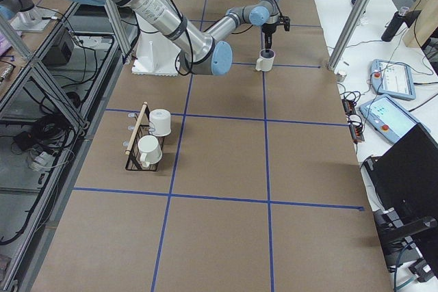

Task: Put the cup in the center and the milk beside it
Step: 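Carry the white mug with the right gripper toward the table center, then lower the white mug onto the table center and open the right gripper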

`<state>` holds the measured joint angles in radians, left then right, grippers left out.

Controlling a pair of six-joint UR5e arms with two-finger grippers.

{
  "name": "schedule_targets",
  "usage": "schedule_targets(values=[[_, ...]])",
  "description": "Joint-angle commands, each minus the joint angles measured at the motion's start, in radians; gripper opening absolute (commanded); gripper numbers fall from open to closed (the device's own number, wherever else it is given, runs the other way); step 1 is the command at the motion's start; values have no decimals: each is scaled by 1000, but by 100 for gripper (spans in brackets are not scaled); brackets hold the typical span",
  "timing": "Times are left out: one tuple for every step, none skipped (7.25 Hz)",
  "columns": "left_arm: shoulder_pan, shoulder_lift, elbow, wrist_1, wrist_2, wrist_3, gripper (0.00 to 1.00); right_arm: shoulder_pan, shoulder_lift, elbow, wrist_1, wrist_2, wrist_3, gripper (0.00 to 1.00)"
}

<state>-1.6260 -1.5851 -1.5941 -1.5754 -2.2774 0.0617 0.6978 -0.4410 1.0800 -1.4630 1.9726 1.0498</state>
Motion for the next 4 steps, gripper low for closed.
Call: schedule_targets(values=[[-5,5,-12,-1,-90,9,98,70,-4,46,-20,95,4,100],[-11,34,-74,2,-118,10,98,139,-39,101,-92,162,-10,100],[-11,78,-130,0,-117,20,98,187,-80,176,-150,189,-39,100],[-12,111,-144,0,-116,152,98,231,-135,263,-237,189,-127,100]])
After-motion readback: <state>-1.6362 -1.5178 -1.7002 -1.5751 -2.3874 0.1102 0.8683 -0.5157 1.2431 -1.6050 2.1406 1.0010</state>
